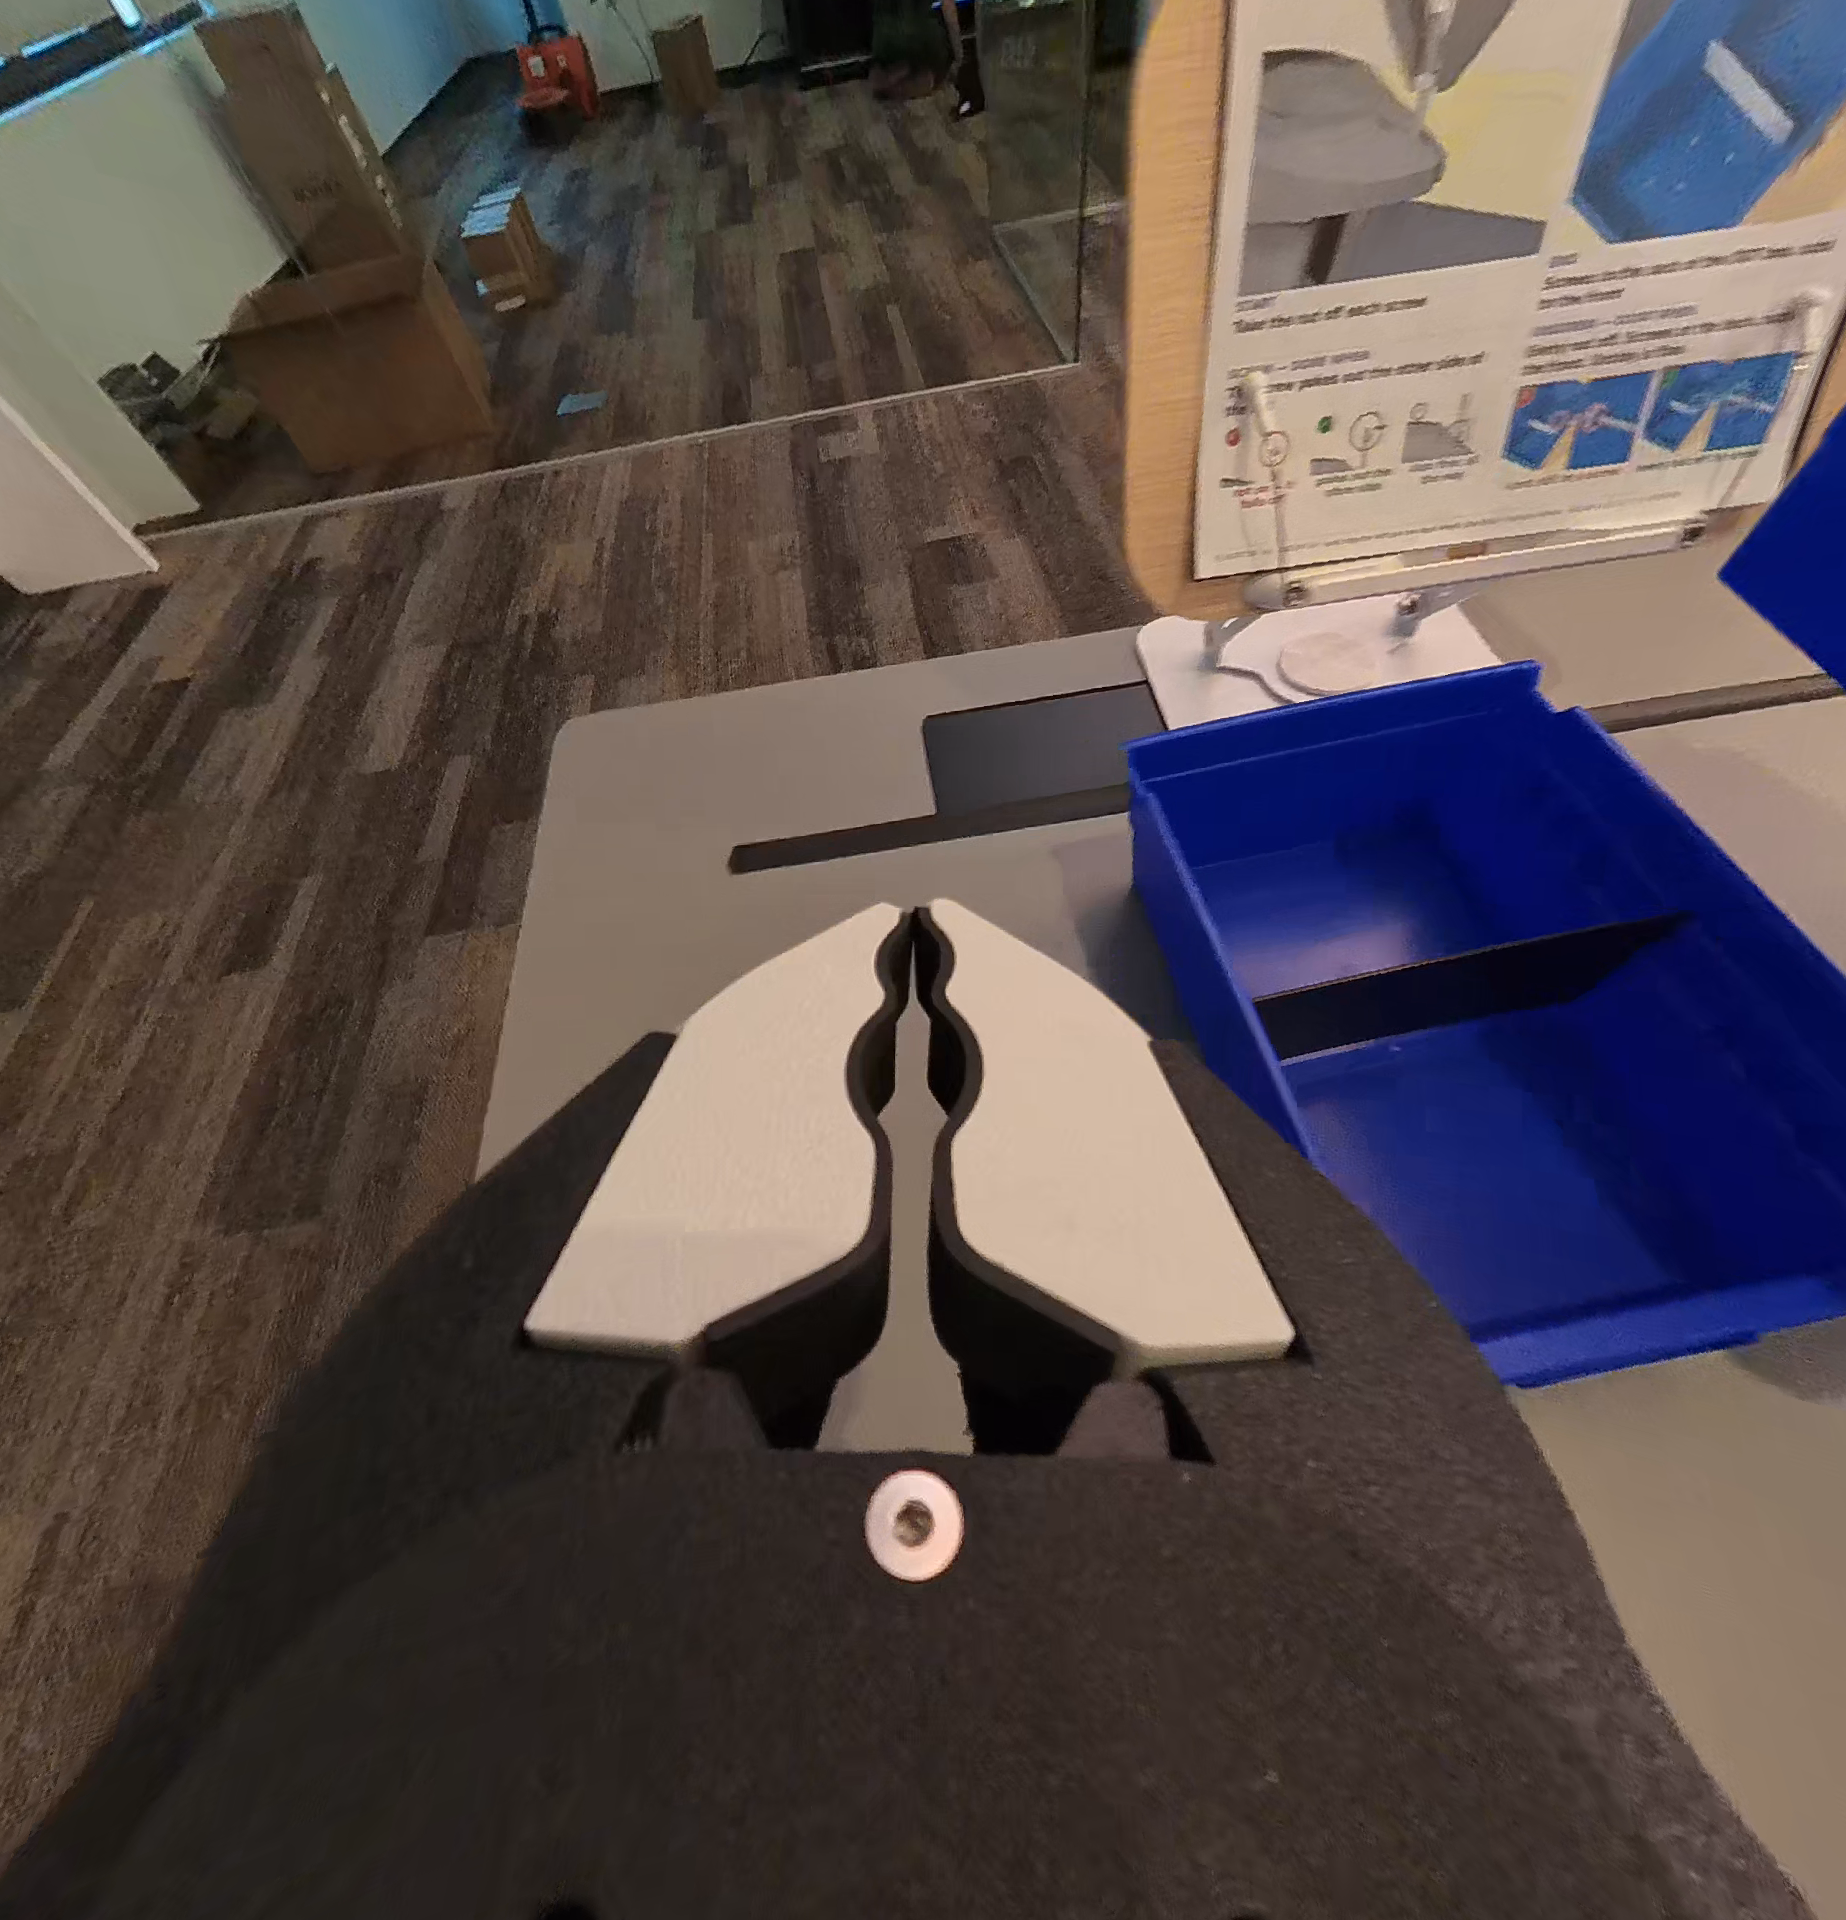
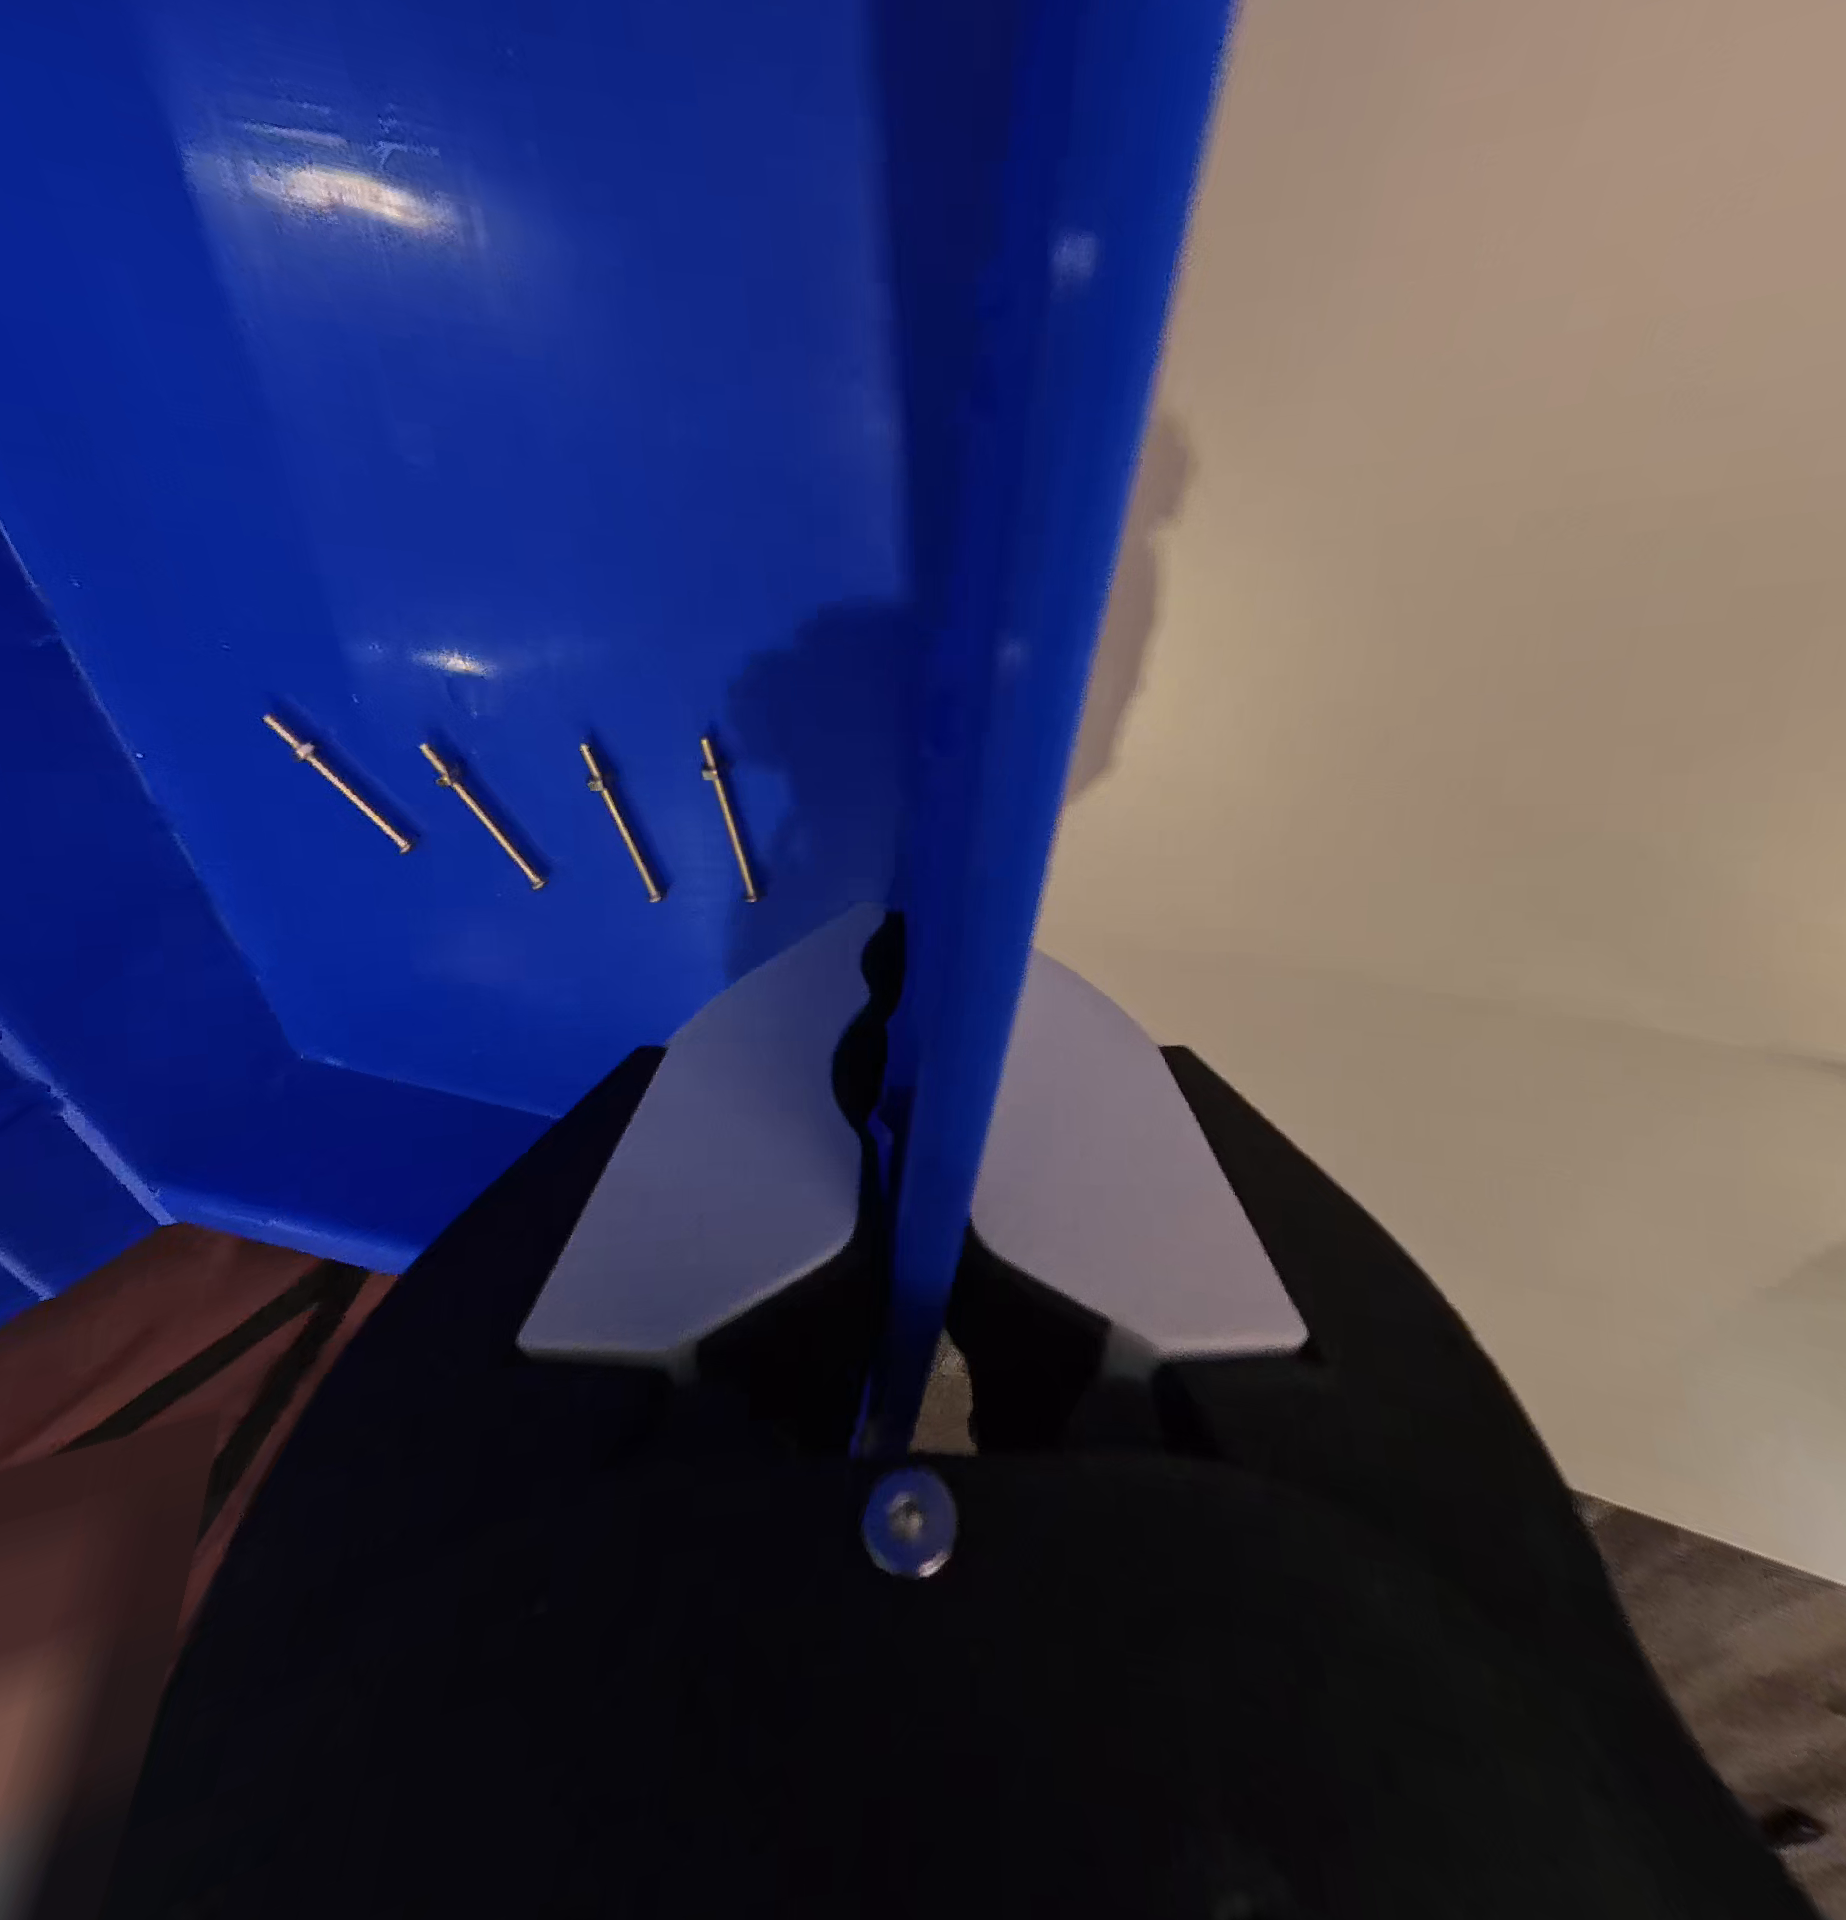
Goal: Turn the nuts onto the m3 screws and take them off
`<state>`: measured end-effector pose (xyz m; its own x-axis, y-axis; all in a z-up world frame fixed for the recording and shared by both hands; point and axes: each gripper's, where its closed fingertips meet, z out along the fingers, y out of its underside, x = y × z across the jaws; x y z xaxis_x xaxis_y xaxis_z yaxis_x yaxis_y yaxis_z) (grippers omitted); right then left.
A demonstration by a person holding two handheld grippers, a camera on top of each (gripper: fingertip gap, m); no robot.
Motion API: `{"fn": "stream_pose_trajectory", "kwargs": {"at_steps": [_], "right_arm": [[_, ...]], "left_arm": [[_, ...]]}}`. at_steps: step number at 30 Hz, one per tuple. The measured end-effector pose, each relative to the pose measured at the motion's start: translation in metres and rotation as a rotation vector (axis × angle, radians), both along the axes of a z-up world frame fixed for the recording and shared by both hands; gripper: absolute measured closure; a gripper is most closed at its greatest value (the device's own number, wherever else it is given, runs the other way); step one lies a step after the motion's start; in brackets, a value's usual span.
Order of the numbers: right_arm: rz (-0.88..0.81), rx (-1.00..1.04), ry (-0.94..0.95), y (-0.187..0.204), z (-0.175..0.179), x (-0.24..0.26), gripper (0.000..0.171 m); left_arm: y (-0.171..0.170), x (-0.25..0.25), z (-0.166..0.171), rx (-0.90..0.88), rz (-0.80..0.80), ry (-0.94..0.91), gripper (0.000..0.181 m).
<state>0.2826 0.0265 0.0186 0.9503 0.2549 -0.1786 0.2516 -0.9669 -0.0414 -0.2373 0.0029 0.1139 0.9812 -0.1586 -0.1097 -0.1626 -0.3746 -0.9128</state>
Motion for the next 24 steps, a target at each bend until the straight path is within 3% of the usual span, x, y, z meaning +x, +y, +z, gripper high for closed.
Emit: {"fn": "stream_pose_trajectory", "kwargs": {"at_steps": [5, 10, 16, 24], "right_arm": [[0.108, -0.007, 0.067, 0.018, 0.028, -0.101, 0.165], [0.229, -0.020, 0.112, 0.030, 0.032, -0.212, 0.166], [0.353, -0.054, 0.113, 0.033, 0.010, -0.333, 0.165], [0.454, -0.083, 0.091, 0.029, -0.029, -0.442, 0.166]], "left_arm": [[-0.010, -0.045, -0.015, -0.068, 0.077, -0.066, 0.181], [-0.027, -0.083, -0.021, -0.098, 0.161, -0.079, 0.181], [-0.047, -0.091, -0.016, -0.099, 0.185, -0.017, 0.181], [-0.082, -0.108, 0.008, 0.010, 0.249, -0.053, 0.181]]}}
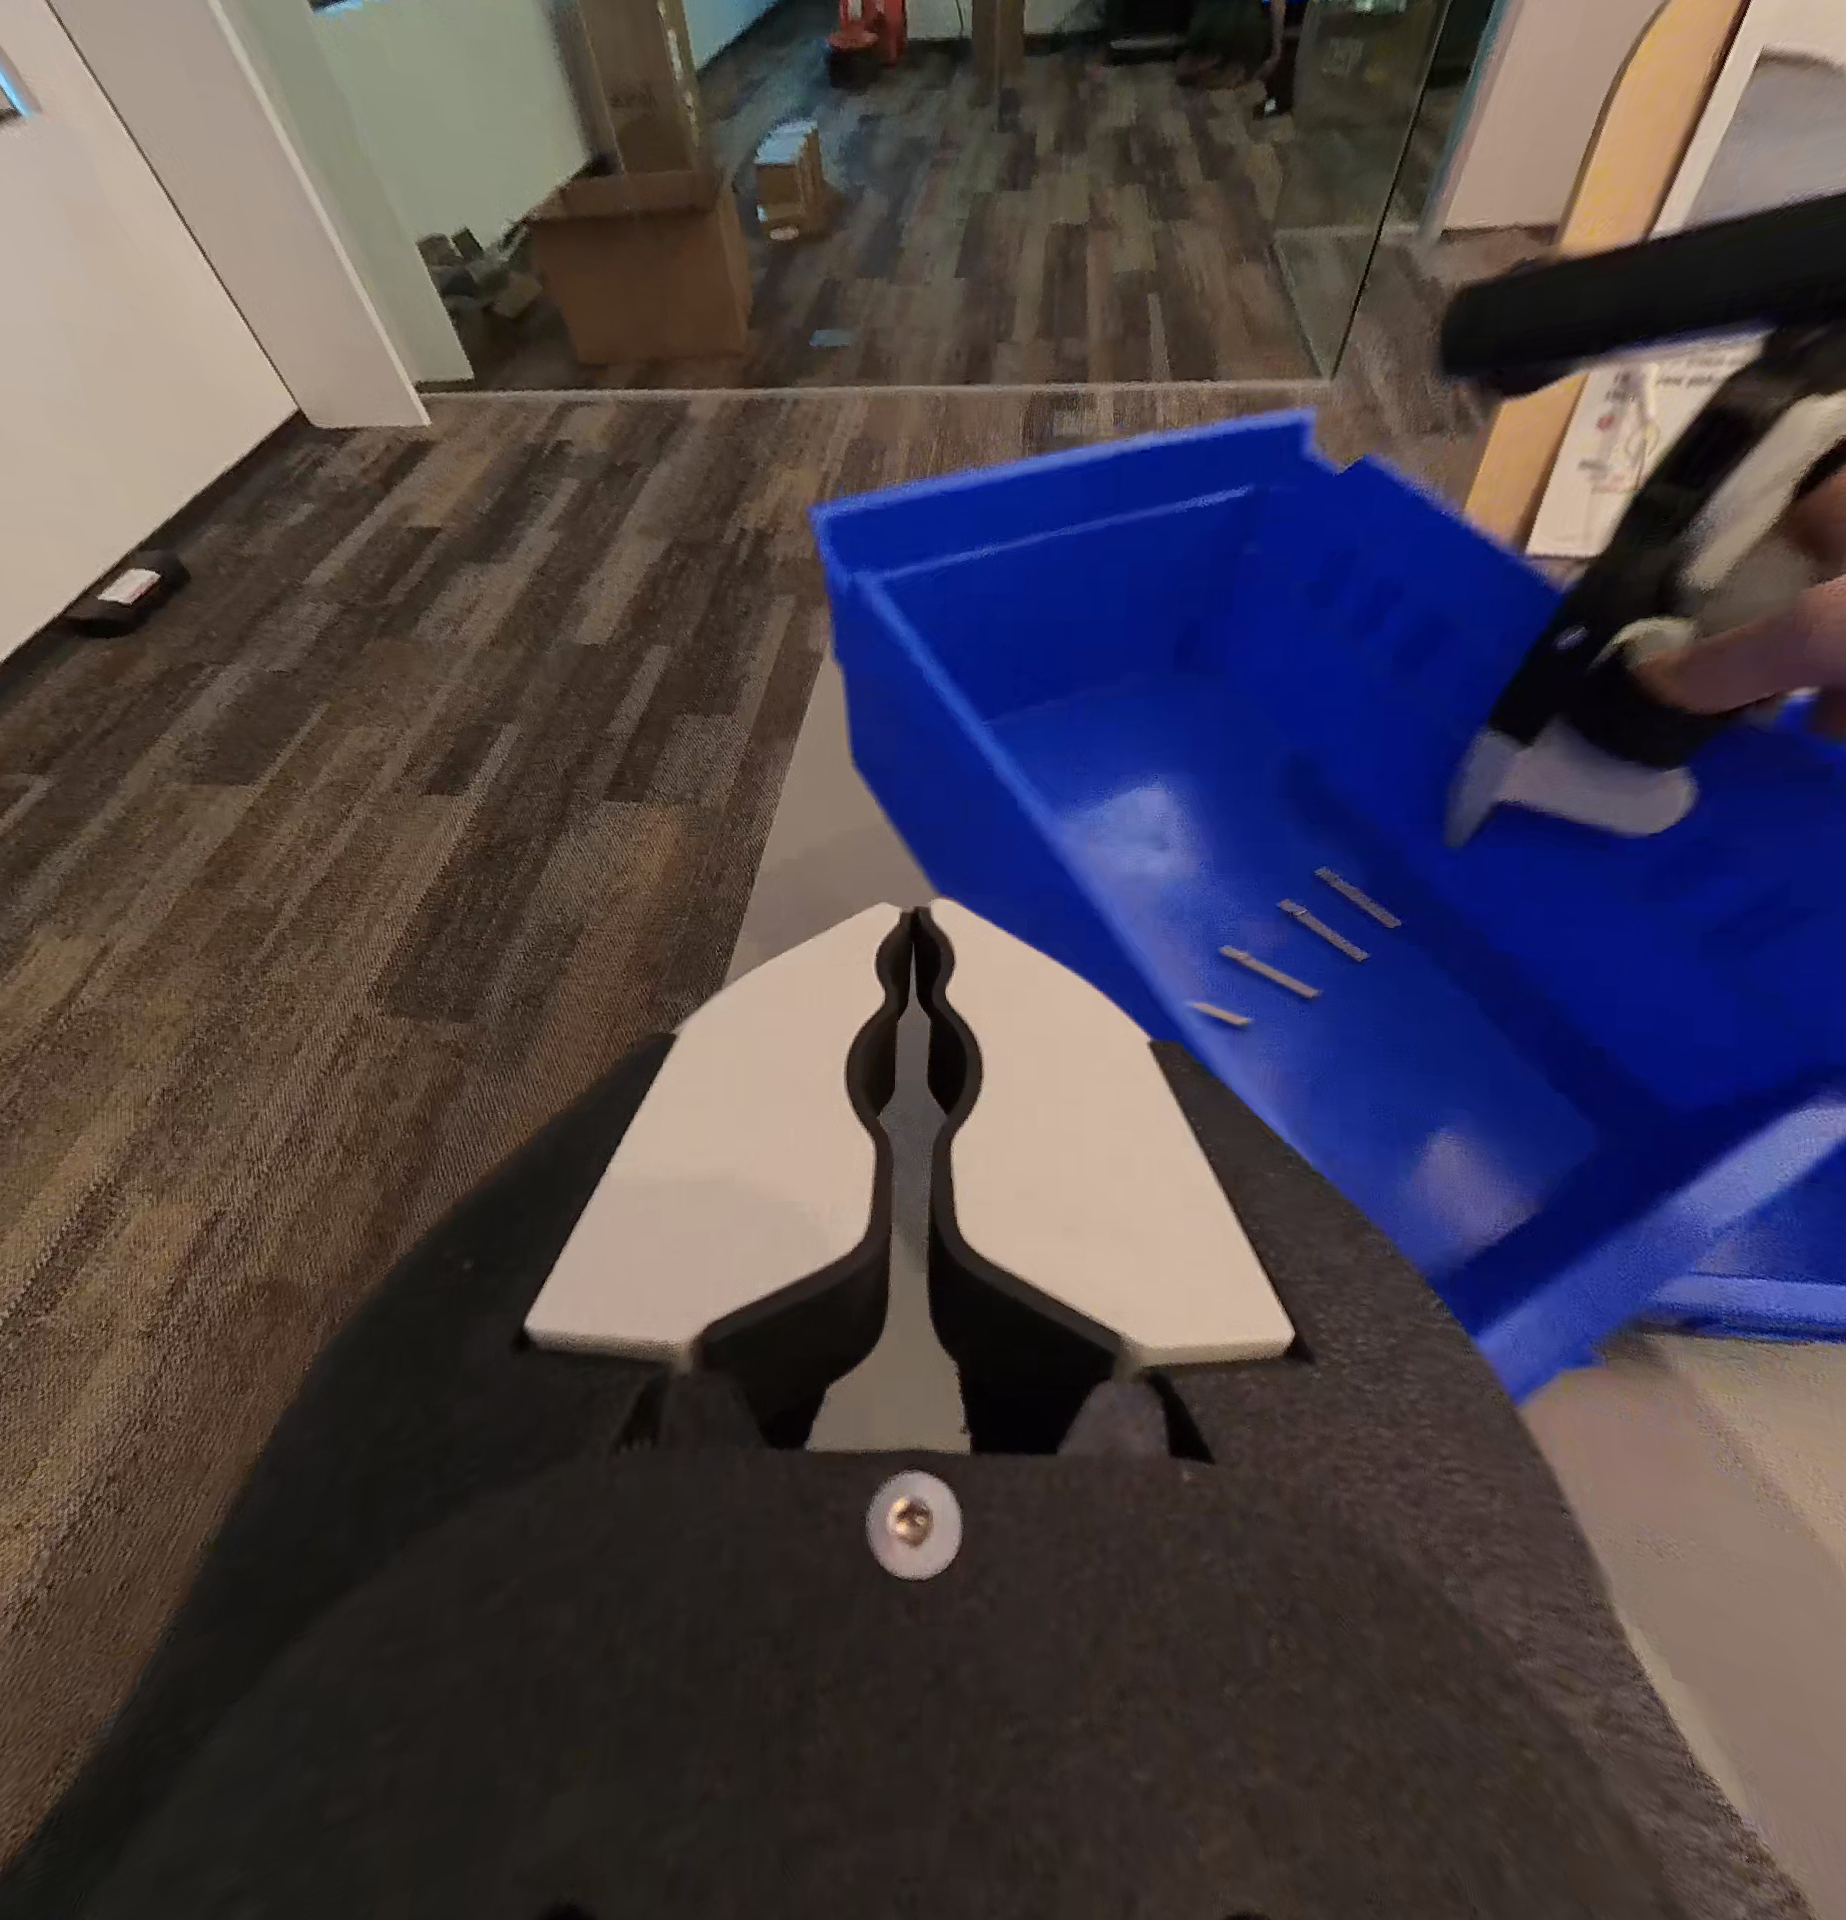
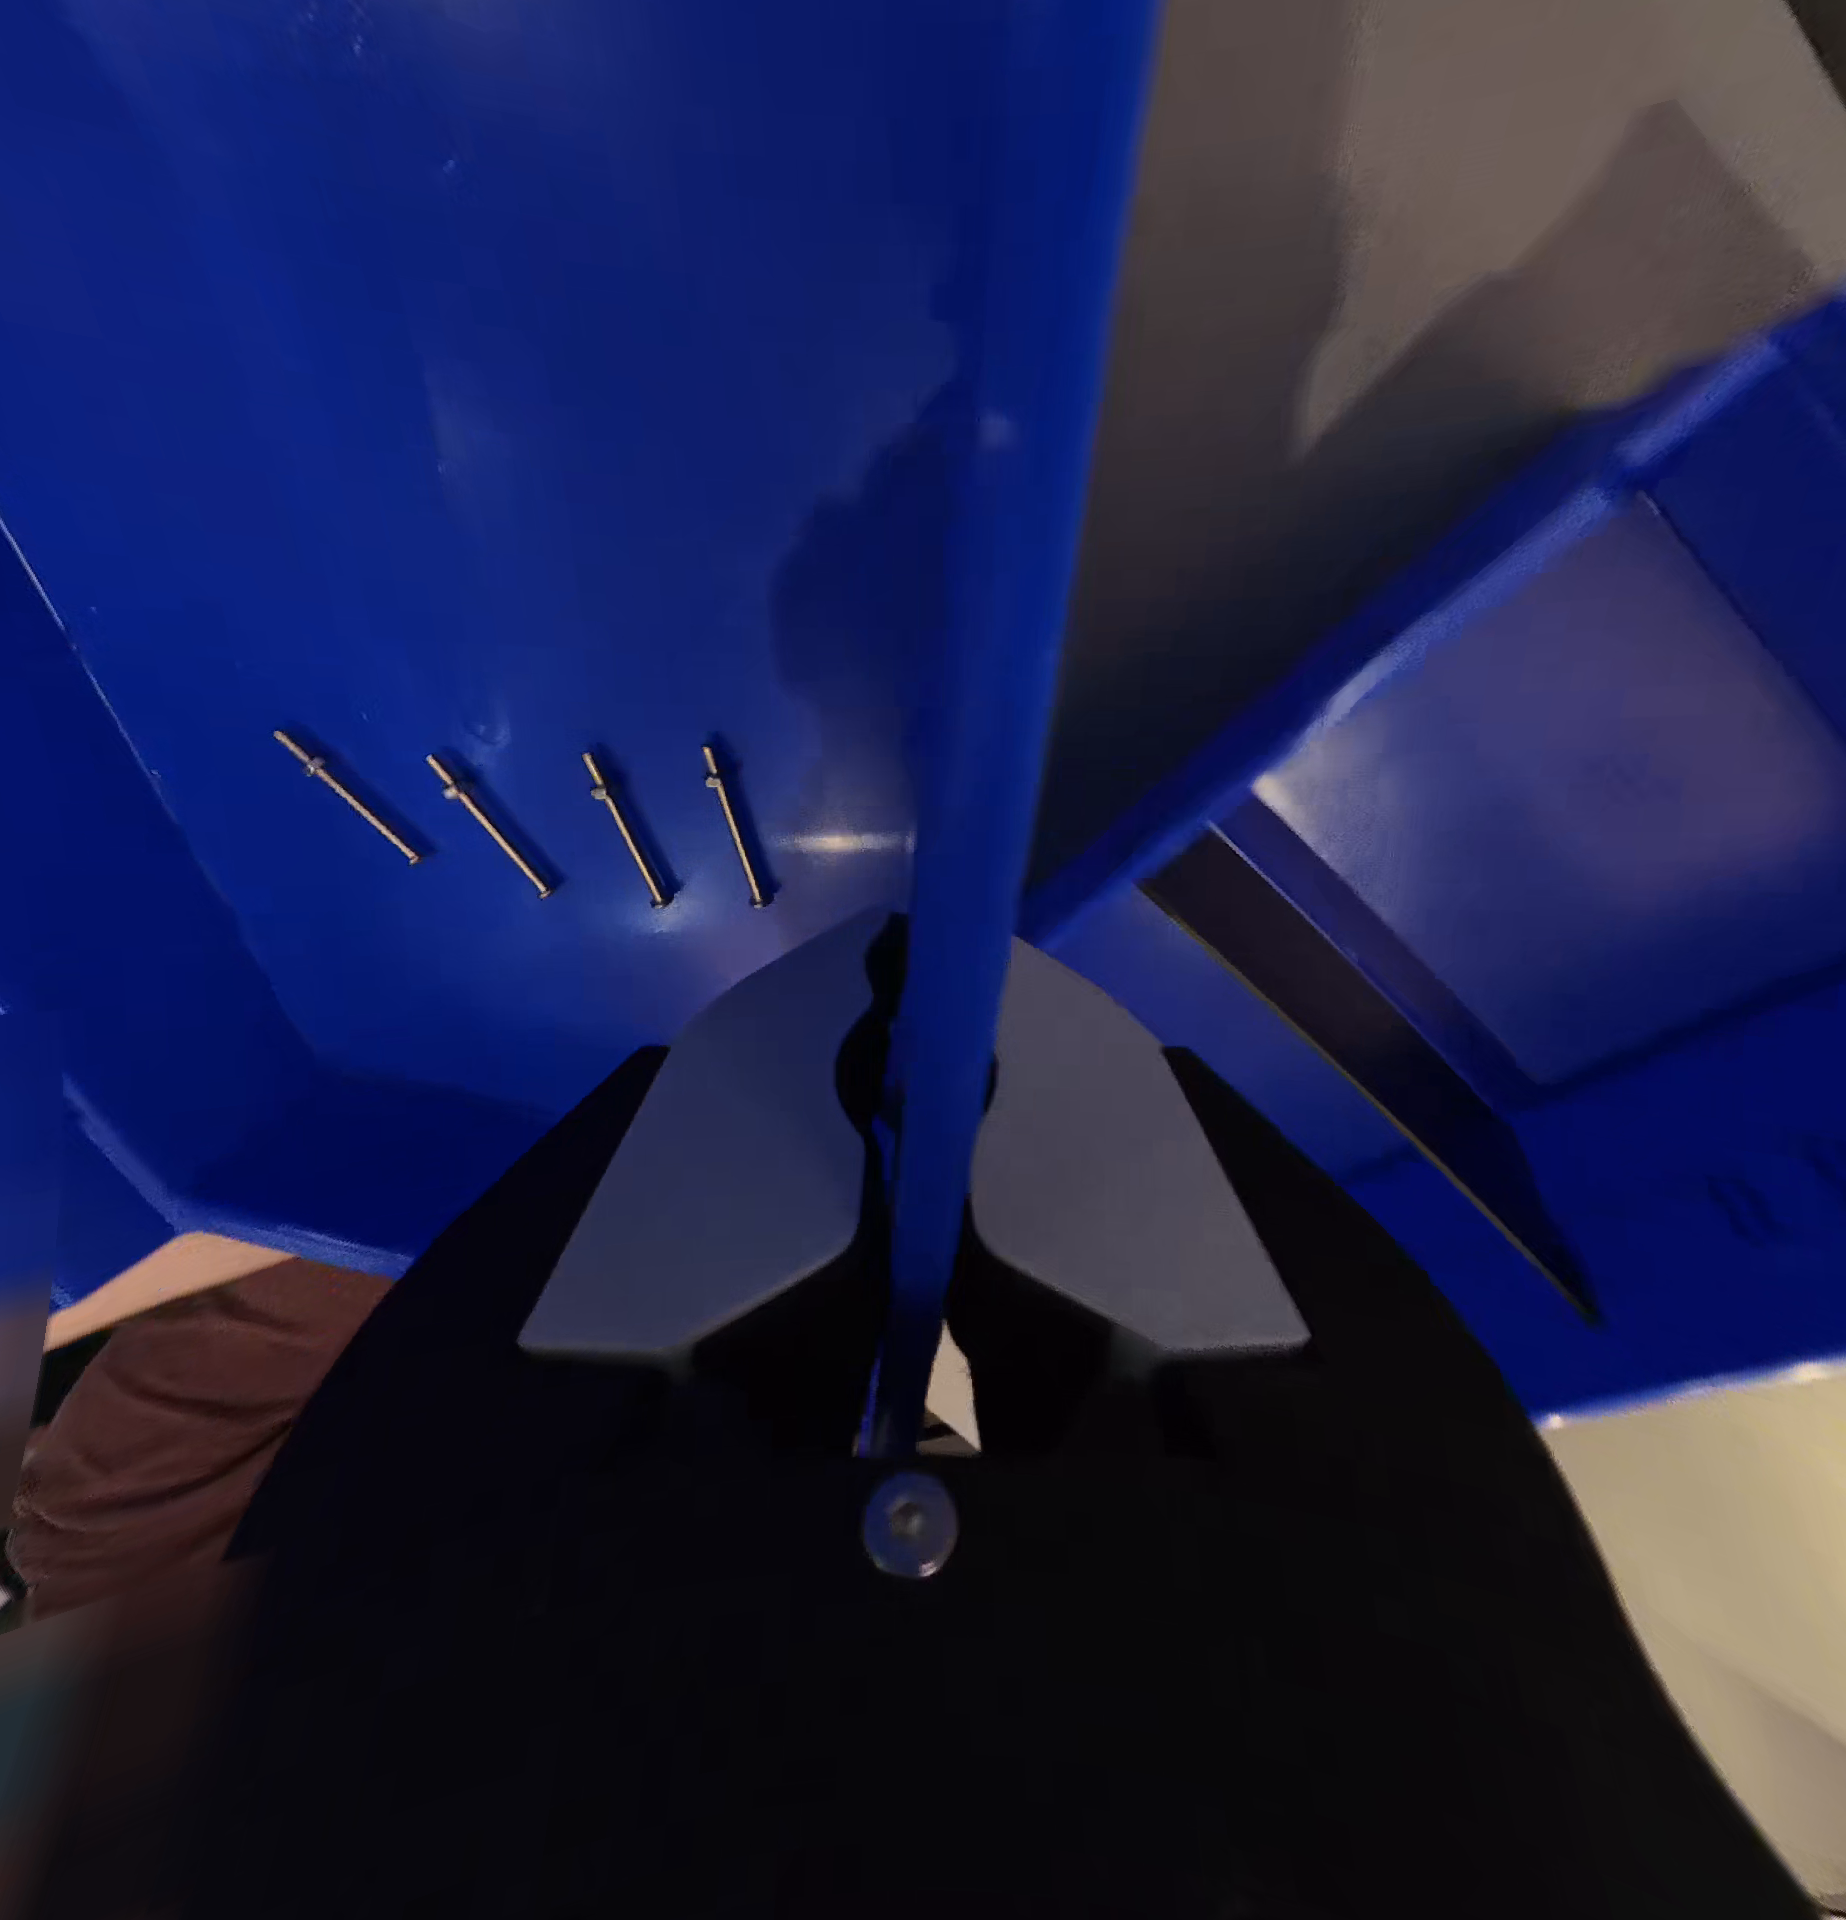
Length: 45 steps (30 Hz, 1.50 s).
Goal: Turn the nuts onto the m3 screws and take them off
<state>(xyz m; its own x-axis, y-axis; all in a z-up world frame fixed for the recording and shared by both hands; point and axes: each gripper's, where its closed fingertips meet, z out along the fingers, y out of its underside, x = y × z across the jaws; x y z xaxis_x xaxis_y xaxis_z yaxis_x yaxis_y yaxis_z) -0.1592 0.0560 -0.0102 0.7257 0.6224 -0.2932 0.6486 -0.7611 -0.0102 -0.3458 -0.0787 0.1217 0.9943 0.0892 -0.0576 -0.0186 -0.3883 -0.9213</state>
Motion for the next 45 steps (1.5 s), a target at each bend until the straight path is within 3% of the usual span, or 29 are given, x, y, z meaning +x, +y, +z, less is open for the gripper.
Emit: {"fn": "stream_pose_trajectory", "kwargs": {"at_steps": [9, 18, 22, 27, 31, 34, 37, 41, 45], "right_arm": [[0.036, -0.022, -0.052, -0.003, -0.049, -0.064, 0.165], [-0.028, 0.016, -0.213, 0.007, -0.106, -0.051, 0.165], [-0.056, 0.044, -0.198, 0.012, -0.116, -0.049, 0.165], [0.101, 0.205, -0.107, 0.024, -0.101, -0.054, 0.154], [0.248, 0.661, -0.072, 0.056, -0.031, -0.038, 0.144], [0.225, 0.811, -0.013, 0.051, 0.019, 0.002, 0.142], [0.063, 0.831, 0.020, 0.050, 0.042, 0.076, 0.142], [-0.185, 0.600, -0.003, 0.017, 0.005, 0.183, 0.130], [-0.231, 0.479, -0.099, -0.023, -0.055, 0.246, 0.130]], "left_arm": [[0.007, 0.005, -0.003, -0.013, -0.035, 0.005, 0.181], [0.019, 0.023, -0.009, -0.037, -0.124, -0.010, 0.181], [0.022, 0.027, -0.013, -0.057, -0.144, -0.005, 0.181], [0.022, 0.024, -0.014, -0.056, -0.139, -0.024, 0.175], [0.021, 0.027, -0.017, -0.065, -0.168, -0.053, 0.180], [0.020, 0.028, -0.016, -0.061, -0.172, -0.048, 0.179], [0.020, 0.033, -0.013, -0.046, -0.181, -0.043, 0.179], [0.022, 0.043, -0.011, -0.043, -0.208, -0.033, 0.178], [0.027, 0.053, -0.012, -0.059, -0.232, -0.039, 0.177]]}}
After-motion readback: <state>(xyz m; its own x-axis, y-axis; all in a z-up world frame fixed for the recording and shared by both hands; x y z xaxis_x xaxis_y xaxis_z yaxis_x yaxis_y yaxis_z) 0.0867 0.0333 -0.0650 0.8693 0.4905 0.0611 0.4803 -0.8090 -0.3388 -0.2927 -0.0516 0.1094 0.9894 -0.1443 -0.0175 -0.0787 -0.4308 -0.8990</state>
